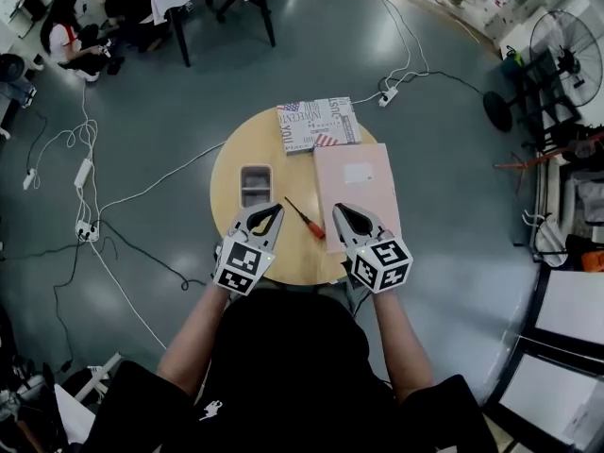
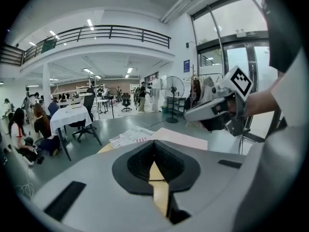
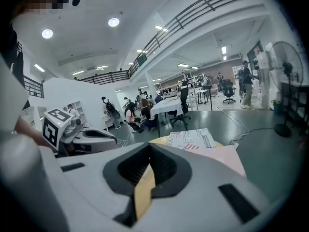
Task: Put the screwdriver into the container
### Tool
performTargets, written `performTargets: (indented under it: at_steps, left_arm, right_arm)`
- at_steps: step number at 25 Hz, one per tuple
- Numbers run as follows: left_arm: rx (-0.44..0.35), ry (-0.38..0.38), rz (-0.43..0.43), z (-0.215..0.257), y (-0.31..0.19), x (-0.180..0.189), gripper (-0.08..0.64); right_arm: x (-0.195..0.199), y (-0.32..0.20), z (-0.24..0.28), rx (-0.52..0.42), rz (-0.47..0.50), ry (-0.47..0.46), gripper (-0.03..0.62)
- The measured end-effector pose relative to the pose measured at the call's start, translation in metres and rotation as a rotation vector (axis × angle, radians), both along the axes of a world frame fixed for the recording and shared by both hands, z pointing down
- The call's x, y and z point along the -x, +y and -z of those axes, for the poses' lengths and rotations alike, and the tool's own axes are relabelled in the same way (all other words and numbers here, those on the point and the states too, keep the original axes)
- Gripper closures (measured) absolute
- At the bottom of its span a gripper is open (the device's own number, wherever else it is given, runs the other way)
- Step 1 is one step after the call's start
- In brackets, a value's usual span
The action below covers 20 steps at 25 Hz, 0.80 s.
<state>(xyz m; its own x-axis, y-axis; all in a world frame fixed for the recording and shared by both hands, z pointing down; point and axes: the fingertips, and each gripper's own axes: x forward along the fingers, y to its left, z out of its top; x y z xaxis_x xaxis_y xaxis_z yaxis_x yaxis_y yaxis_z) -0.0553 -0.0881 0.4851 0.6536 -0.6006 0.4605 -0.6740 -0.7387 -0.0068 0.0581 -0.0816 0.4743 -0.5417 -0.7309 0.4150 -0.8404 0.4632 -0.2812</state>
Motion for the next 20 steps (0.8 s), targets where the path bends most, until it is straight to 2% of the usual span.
performTargets:
  at_steps: [7, 11, 18, 20]
  left_arm:
    - [0.02, 0.02, -0.077, -0.009, -0.018, 0.013, 0.557]
    - [0.033, 0.024, -0.157, -0.016, -0.009, -0.001, 0.557]
    - [0.031, -0.12, -0.415, -0.053, 0.024, -0.048, 0.557]
    - [0.014, -0.181, -0.493, -0.063, 0.031, -0.058, 0.557]
  right_arm:
    - [0.003, 0.005, -0.001, 0.007, -0.102, 0.019, 0.589]
    - [0.002, 0.011, -0.001, 0.022, -0.135, 0.033, 0.589]
    - [-0.006, 0.037, -0.014, 0.061, -0.191, 0.037, 0.589]
    - [-0.012, 0.042, -0.02, 0.073, -0.205, 0.025, 0.589]
